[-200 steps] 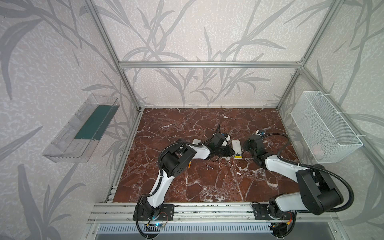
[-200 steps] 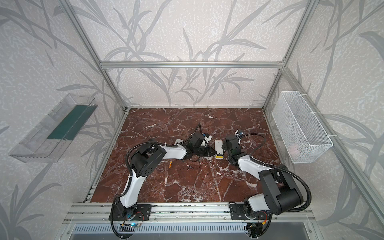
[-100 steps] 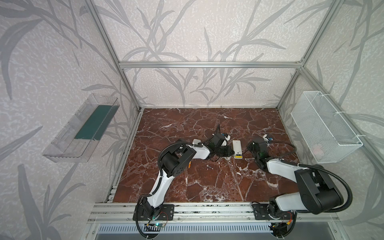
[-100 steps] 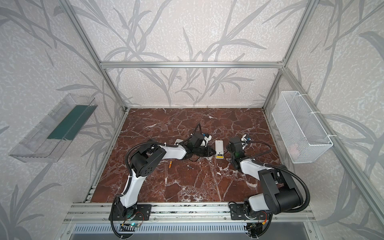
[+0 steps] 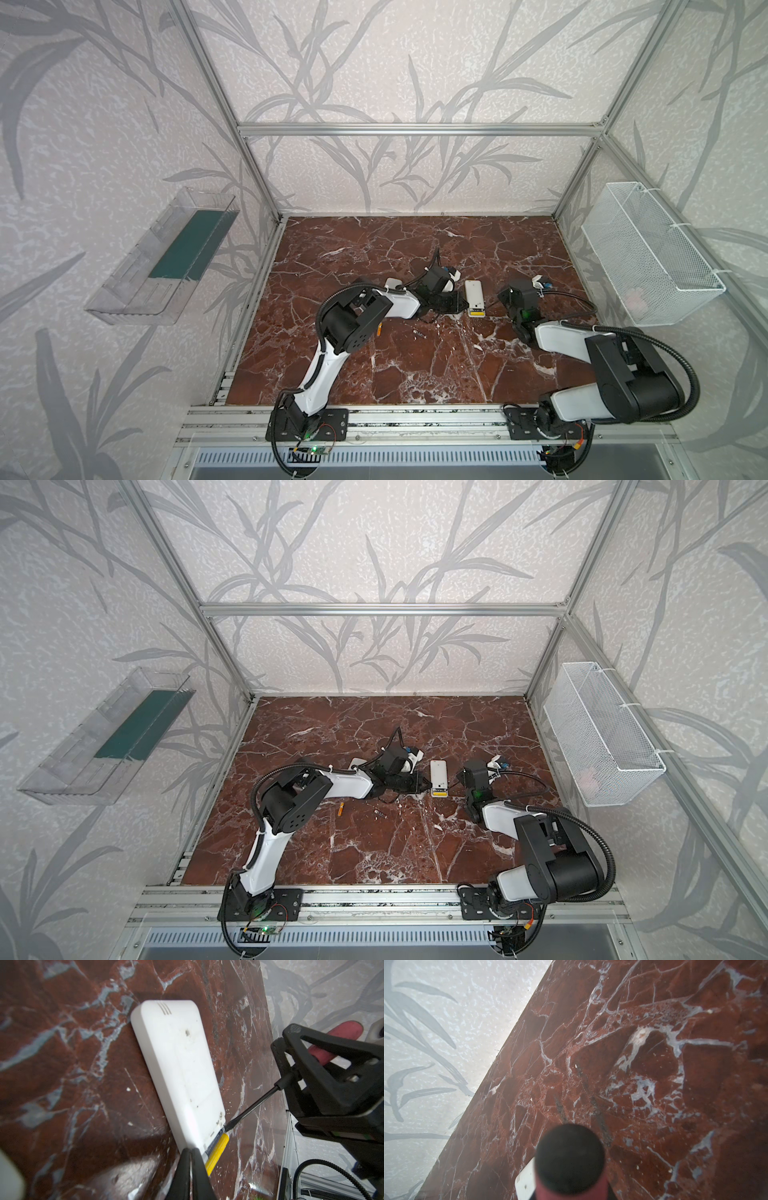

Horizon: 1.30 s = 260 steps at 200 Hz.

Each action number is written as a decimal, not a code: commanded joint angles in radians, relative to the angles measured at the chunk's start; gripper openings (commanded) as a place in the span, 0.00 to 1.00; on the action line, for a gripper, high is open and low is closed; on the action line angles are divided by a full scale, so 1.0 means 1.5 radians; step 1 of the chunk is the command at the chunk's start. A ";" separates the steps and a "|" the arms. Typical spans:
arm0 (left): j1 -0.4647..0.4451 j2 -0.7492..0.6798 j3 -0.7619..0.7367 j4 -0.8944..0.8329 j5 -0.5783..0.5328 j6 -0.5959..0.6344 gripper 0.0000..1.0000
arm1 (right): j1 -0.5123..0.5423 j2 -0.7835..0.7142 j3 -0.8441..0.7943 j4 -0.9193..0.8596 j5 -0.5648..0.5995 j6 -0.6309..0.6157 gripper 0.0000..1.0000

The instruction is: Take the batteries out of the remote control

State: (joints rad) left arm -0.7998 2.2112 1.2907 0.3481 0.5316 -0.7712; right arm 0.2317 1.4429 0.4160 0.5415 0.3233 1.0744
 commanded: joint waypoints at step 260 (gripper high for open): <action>-0.020 0.058 0.026 -0.039 0.034 -0.011 0.06 | -0.018 0.095 -0.024 0.266 -0.160 0.113 0.00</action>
State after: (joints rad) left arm -0.8253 2.2623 1.3365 0.3565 0.5842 -0.7860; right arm 0.2096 1.5829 0.3637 0.9222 0.0990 1.2415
